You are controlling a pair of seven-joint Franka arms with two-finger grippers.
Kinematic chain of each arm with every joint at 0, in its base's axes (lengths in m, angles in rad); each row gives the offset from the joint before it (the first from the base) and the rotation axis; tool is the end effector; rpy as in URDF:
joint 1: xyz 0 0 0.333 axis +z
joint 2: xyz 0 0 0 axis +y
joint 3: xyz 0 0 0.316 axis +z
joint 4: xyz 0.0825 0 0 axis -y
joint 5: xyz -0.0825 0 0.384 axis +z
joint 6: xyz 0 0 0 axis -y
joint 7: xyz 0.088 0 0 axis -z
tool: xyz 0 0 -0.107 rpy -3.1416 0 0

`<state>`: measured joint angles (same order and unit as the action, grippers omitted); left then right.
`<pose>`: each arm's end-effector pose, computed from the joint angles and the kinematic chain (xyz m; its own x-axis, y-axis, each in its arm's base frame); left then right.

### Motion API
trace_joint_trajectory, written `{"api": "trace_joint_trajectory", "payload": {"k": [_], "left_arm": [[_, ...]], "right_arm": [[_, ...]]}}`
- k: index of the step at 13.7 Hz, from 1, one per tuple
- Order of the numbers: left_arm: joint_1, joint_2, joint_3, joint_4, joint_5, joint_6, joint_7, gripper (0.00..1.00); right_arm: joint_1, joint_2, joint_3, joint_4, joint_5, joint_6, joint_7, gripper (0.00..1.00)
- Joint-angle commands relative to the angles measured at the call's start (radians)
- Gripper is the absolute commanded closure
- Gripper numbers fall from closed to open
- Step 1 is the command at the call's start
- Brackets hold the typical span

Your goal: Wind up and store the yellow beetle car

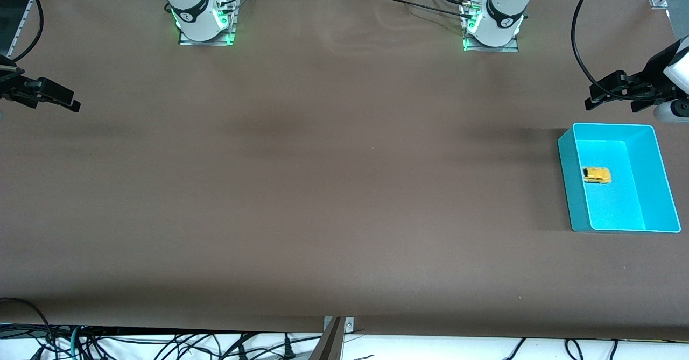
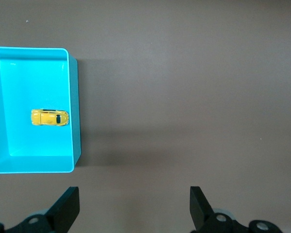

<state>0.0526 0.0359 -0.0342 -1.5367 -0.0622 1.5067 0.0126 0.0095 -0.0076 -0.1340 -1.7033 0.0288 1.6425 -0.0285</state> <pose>0.5587 0.0037 0.6153 0.9979 0.0017 -0.0649 0.0059 -0.9979 0.0642 0.5496 -0.0661 0.5721 0.9938 -0.0977 -0.0524 -0.0994 -0.9946 -0.0311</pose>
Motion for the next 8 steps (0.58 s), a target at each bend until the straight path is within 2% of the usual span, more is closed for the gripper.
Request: {"api": "trace_joint_trajectory", "payload": {"k": [1,8], "left_arm": [[-0.005,-0.007,0.002,0.004,-0.011,-0.017,-0.008,0.00],[0.001,-0.002,0.000,0.006,-0.011,-0.016,-0.005,0.00]], "right_arm": [[0.004,-0.009,0.001,0.013,0.003,-0.015,0.007,0.00],[0.004,-0.015,-0.001,0.013,0.003,-0.015,0.004,0.00]]}}
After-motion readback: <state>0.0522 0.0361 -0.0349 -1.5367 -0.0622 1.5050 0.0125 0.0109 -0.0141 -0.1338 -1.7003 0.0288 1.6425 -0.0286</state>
